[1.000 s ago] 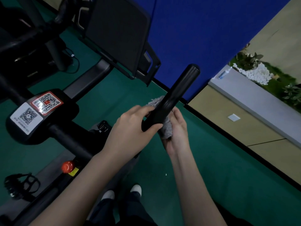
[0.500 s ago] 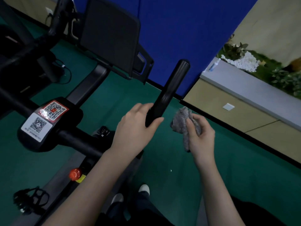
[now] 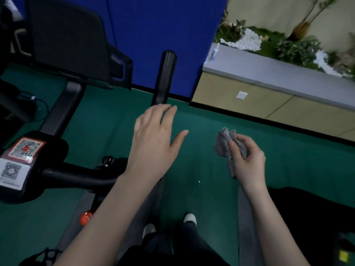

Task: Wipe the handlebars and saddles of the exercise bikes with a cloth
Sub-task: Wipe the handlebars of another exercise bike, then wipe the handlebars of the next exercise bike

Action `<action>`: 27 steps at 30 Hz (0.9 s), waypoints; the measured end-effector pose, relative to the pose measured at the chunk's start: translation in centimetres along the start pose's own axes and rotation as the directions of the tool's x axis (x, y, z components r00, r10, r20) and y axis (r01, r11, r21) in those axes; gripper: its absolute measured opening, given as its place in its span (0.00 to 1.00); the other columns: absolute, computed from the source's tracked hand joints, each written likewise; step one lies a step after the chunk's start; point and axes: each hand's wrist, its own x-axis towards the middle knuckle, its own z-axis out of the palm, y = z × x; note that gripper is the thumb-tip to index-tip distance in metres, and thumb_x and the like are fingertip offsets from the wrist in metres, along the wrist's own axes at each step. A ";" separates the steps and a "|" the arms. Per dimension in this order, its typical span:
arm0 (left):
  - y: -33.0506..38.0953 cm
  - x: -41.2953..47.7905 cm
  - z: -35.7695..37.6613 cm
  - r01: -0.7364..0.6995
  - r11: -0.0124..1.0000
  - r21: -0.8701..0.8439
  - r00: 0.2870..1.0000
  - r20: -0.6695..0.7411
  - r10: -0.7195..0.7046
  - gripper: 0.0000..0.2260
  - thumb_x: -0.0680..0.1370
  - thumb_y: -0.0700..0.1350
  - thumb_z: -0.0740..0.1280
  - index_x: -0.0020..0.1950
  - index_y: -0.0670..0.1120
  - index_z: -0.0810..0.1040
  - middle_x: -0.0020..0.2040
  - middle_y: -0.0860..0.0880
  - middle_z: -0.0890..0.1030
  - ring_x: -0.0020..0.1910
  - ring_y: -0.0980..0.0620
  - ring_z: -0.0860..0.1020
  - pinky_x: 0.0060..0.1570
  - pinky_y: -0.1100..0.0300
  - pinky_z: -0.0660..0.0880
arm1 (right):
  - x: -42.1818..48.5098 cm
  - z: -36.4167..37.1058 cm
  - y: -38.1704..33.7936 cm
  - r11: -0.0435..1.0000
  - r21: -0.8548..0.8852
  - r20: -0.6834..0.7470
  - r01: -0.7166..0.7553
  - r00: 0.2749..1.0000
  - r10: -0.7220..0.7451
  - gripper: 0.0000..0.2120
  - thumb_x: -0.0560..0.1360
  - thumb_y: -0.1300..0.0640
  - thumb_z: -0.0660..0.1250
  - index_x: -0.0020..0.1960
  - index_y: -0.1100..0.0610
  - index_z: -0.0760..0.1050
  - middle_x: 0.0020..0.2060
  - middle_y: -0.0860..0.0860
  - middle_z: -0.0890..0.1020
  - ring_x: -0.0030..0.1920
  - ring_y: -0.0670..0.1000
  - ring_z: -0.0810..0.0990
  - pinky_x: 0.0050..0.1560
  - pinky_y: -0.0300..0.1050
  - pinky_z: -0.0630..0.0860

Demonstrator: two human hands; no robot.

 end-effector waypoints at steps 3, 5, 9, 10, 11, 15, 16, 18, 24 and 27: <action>1.8 0.2 1.6 -0.081 0.997 0.014 0.993 0.085 0.079 0.25 0.79 0.53 0.64 0.71 0.41 0.69 0.68 0.45 0.71 0.70 0.46 0.66 0.70 0.51 0.59 | 0.2 -1.1 1.0 1.000 -0.002 -0.028 0.004 1.000 -0.005 0.09 0.75 0.59 0.68 0.55 0.58 0.79 0.44 0.42 0.80 0.49 0.44 0.79 0.52 0.36 0.73; 3.1 0.5 3.1 -0.115 0.993 0.023 0.984 0.140 0.111 0.25 0.79 0.54 0.63 0.71 0.41 0.68 0.69 0.45 0.71 0.70 0.46 0.66 0.70 0.51 0.59 | 0.6 -2.2 2.0 1.000 -0.011 -0.045 0.006 0.999 -0.006 0.10 0.75 0.59 0.68 0.56 0.58 0.79 0.45 0.42 0.79 0.48 0.42 0.78 0.50 0.31 0.70; 5.1 1.0 7.1 -0.133 0.989 0.059 0.955 0.275 0.112 0.26 0.80 0.56 0.60 0.74 0.44 0.65 0.71 0.48 0.68 0.71 0.49 0.64 0.70 0.54 0.57 | 1.9 -4.9 4.6 1.000 0.002 -0.052 0.016 0.999 -0.016 0.10 0.76 0.60 0.67 0.56 0.61 0.79 0.46 0.44 0.79 0.47 0.37 0.76 0.46 0.23 0.69; 5.7 1.1 8.3 -0.131 0.989 0.066 0.945 0.310 0.104 0.26 0.80 0.57 0.59 0.74 0.45 0.64 0.72 0.49 0.67 0.71 0.50 0.63 0.70 0.54 0.57 | 2.3 -5.9 5.4 1.000 0.002 -0.055 0.017 0.998 -0.016 0.09 0.76 0.60 0.67 0.56 0.61 0.79 0.45 0.44 0.80 0.47 0.37 0.76 0.46 0.23 0.69; 6.3 1.1 9.5 -0.121 0.990 0.068 0.935 0.344 0.091 0.26 0.80 0.57 0.59 0.74 0.45 0.64 0.72 0.49 0.67 0.71 0.50 0.63 0.69 0.54 0.57 | 2.6 -6.8 6.2 1.000 0.000 -0.060 0.016 0.998 -0.016 0.09 0.76 0.60 0.67 0.55 0.61 0.79 0.45 0.45 0.80 0.47 0.37 0.76 0.46 0.23 0.69; 8.2 0.8 14.8 -0.071 0.993 0.095 0.881 0.472 0.018 0.26 0.80 0.57 0.59 0.74 0.45 0.64 0.73 0.49 0.66 0.72 0.49 0.63 0.69 0.55 0.57 | 3.9 -10.8 10.0 1.000 0.013 -0.060 -0.010 0.998 0.011 0.09 0.77 0.59 0.66 0.56 0.60 0.78 0.45 0.45 0.80 0.47 0.37 0.76 0.47 0.29 0.70; 8.6 0.7 16.1 -0.058 0.992 0.116 0.862 0.506 -0.009 0.26 0.80 0.58 0.59 0.74 0.46 0.63 0.74 0.49 0.65 0.72 0.49 0.62 0.70 0.55 0.56 | 4.2 -11.8 11.1 1.000 0.016 -0.051 -0.021 0.998 0.022 0.09 0.77 0.59 0.66 0.56 0.60 0.78 0.46 0.45 0.80 0.48 0.37 0.76 0.48 0.31 0.70; 9.4 0.3 18.5 -0.029 0.986 0.165 0.818 0.570 -0.071 0.27 0.80 0.58 0.58 0.75 0.46 0.62 0.75 0.49 0.64 0.73 0.49 0.60 0.71 0.55 0.55 | 4.6 -13.6 13.1 0.998 0.032 -0.035 -0.047 0.998 0.048 0.09 0.77 0.59 0.66 0.56 0.59 0.78 0.46 0.45 0.80 0.49 0.38 0.77 0.49 0.32 0.71; 12.8 -0.4 23.4 0.010 0.967 0.255 0.752 0.635 -0.175 0.29 0.80 0.60 0.56 0.76 0.46 0.59 0.76 0.49 0.61 0.75 0.51 0.56 0.72 0.55 0.52 | 6.2 -18.8 18.6 0.992 0.059 -0.058 -0.116 0.991 0.119 0.10 0.77 0.58 0.66 0.57 0.58 0.78 0.45 0.40 0.80 0.49 0.36 0.77 0.48 0.25 0.70; 14.7 0.2 24.6 -0.004 0.965 0.263 0.774 0.612 -0.164 0.29 0.80 0.61 0.55 0.76 0.46 0.58 0.76 0.49 0.60 0.75 0.51 0.56 0.72 0.54 0.52 | 7.3 -20.6 20.4 0.985 0.080 -0.063 -0.153 0.985 0.158 0.10 0.77 0.56 0.66 0.57 0.55 0.78 0.45 0.40 0.80 0.49 0.36 0.78 0.50 0.30 0.72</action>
